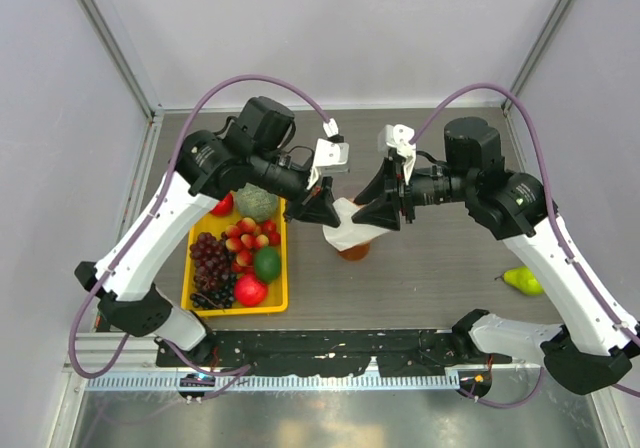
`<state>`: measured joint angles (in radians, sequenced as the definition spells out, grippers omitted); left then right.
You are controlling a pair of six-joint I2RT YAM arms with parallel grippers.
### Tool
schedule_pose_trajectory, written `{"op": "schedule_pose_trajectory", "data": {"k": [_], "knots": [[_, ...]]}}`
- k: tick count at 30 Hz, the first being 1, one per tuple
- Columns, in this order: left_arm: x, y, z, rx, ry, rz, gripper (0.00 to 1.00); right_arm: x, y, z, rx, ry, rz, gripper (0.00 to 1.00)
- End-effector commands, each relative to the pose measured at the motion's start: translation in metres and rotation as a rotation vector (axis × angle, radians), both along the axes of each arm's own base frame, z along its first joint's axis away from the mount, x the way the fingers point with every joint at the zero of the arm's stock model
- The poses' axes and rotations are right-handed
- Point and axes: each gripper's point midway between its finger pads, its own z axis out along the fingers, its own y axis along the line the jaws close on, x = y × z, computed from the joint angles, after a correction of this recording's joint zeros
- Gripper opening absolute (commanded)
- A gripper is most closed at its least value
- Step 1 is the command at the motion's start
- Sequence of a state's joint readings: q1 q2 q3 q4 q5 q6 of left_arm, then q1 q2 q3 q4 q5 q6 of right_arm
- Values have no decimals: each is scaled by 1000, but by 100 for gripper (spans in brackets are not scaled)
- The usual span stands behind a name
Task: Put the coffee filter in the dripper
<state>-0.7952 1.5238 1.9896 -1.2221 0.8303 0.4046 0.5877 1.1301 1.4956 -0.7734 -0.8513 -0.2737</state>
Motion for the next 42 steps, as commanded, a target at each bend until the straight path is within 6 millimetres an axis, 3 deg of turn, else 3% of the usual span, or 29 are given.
{"op": "schedule_pose_trajectory", "data": {"k": [1,3,6,7,10,12,13,14,15,16,19,22,26,28,34,35,37,39,42], "knots": [[-8,-1,19,-59,-35,-15,0,-10,4,23,63,-2,-6,39],[-4,-3,21,-52,-35,-7,0,-14,7,19,53,13,10,33],[1,-3,28,-51,-47,8,0,-16,12,15,41,33,27,6],[1,-2,31,-55,-47,13,1,-16,12,15,44,31,26,5],[6,7,34,-84,24,64,37,-15,12,28,80,-6,20,5],[15,15,39,-152,89,130,48,-15,12,41,130,-12,6,5],[23,18,23,-163,164,174,53,-16,13,39,140,-4,11,5],[27,23,30,-237,175,197,62,-19,12,57,211,-29,7,5],[31,23,40,-341,129,200,73,-18,14,47,216,-8,0,5],[25,30,48,-408,96,205,83,-23,12,58,264,-9,-1,5],[17,36,45,-481,9,215,88,-21,12,56,266,-21,-10,5],[10,32,44,-478,37,209,89,-22,13,59,281,-23,-3,5],[6,24,46,-492,51,199,86,-20,15,61,296,-15,1,5],[7,22,49,-501,50,205,78,-20,15,60,296,-15,3,5],[14,20,48,-480,60,240,0,-21,7,60,273,-69,-21,9],[15,21,47,-471,61,249,0,-22,5,53,240,-39,-31,14],[16,21,43,-434,37,270,0,-18,1,46,182,-76,-45,37],[15,20,39,-373,-22,276,0,-16,-3,42,133,-97,-53,43],[7,20,25,-286,-38,258,0,-14,-5,35,59,-102,-40,44]]}}
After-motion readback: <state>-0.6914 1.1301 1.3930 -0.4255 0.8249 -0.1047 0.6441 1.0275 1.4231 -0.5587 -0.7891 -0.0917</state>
